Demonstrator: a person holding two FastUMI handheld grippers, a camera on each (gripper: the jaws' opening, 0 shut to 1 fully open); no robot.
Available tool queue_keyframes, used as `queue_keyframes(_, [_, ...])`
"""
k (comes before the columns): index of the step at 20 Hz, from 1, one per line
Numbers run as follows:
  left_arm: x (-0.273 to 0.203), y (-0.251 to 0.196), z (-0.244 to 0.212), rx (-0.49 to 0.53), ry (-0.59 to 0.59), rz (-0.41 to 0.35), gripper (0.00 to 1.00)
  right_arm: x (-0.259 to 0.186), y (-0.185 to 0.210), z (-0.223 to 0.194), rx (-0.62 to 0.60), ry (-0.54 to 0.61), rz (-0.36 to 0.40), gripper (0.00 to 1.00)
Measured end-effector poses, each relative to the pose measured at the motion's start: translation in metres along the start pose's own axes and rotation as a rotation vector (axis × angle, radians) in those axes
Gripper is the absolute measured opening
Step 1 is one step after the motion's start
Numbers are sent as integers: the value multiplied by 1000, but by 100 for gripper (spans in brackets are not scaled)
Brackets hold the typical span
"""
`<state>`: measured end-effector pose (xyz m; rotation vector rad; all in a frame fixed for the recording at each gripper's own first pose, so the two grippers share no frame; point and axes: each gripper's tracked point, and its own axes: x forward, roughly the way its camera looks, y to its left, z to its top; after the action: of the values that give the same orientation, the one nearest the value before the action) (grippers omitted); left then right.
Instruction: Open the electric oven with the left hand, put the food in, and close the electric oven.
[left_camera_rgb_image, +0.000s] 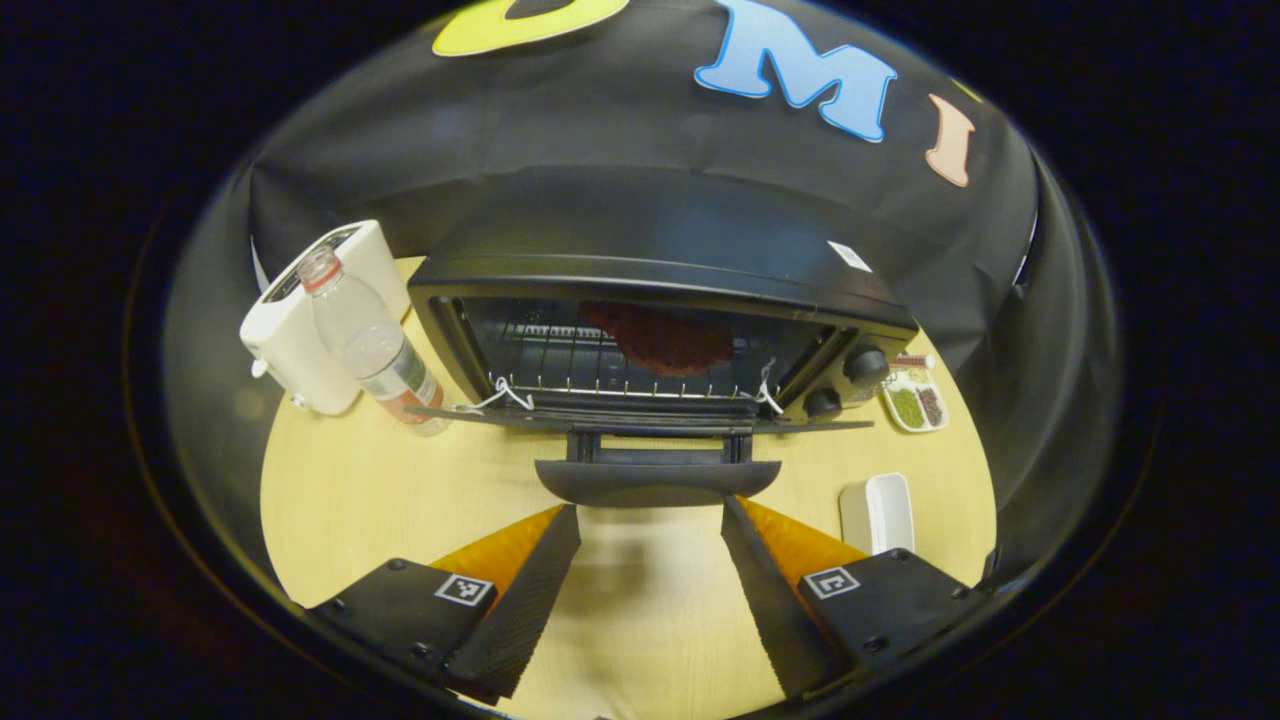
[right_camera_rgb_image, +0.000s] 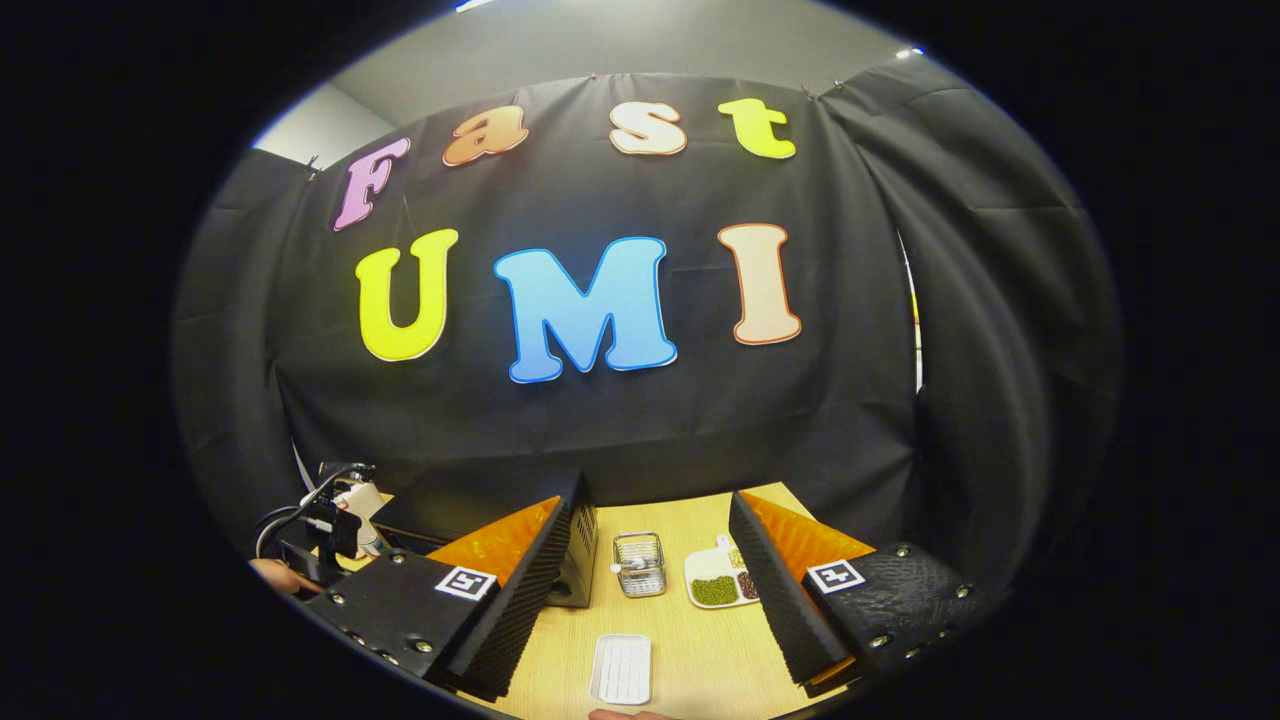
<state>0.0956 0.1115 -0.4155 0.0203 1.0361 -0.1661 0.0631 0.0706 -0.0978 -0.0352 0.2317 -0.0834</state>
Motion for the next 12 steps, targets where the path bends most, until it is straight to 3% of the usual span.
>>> queue_keyframes(7, [-12,-9,18,17,-56,-12,100,0,-1,-2,-2,5,-9,98])
queue_keyframes(8, [-19,-12,22,20,-75,-14,96,0,-2,-2,-1,5,-9,98])
queue_keyframes(12, [-61,-32,53,16,-230,-32,97,-1,-2,-2,-7,-2,4,98])
